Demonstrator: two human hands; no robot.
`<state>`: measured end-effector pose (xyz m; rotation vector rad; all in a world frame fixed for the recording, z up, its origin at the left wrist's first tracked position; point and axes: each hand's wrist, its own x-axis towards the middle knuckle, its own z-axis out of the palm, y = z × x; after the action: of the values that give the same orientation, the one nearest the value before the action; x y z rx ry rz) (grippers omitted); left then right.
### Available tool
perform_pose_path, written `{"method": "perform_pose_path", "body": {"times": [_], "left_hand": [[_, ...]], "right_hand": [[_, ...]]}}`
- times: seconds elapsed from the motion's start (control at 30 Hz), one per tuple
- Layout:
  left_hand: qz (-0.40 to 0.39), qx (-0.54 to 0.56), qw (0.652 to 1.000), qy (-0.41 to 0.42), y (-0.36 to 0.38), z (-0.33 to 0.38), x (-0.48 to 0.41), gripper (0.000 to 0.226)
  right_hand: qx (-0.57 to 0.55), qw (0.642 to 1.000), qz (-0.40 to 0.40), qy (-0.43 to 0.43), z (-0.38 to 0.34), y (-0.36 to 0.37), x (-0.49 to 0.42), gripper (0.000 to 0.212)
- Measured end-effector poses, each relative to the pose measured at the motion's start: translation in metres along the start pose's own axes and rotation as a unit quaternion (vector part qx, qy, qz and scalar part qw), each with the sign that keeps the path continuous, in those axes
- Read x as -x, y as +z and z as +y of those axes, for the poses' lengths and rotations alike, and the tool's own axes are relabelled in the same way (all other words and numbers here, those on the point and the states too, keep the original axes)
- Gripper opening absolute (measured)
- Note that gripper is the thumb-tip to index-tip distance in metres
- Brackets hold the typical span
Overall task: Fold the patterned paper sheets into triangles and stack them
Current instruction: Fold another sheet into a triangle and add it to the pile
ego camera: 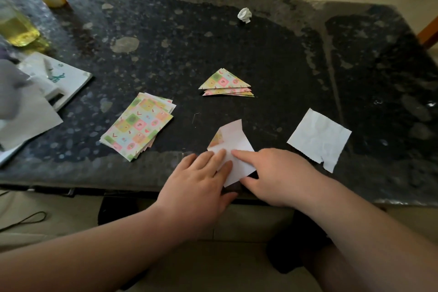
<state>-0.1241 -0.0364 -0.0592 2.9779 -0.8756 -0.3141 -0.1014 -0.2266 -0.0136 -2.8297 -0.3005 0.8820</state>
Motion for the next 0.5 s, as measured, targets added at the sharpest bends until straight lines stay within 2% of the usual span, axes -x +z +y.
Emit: {"method": "perform_pose_path", "body": {"times": [0.13,0.27,0.4,0.47,0.5], "left_hand": [[-0.082,0.019,0.996,-0.009,-0.015,0.0,0.002,0.082],[-0.082,0.032,0.996,-0.022,-0.025,-0.007,0.002,0.076],[0.012,0.088,0.996,-0.03,-0.029,-0.021,-0.012,0.039],[0.068,0.162,0.98,-0.095,-0.027,-0.03,-0.024,0.022],[0.08,0.191,0.968,-0.139,-0.026,-0.034,-0.031,0.021]], "right_hand": [[0.058,0.996,-0.072,0.015,0.002,-0.008,0.012,0.069],[0.064,0.987,-0.14,0.051,0.01,-0.02,0.02,0.075],[0.074,0.986,-0.136,0.07,0.009,-0.029,0.02,0.065],[0.081,0.985,-0.134,0.069,0.007,-0.032,0.014,0.062],[0.08,0.984,-0.138,0.073,0.006,-0.032,0.01,0.061]]}}
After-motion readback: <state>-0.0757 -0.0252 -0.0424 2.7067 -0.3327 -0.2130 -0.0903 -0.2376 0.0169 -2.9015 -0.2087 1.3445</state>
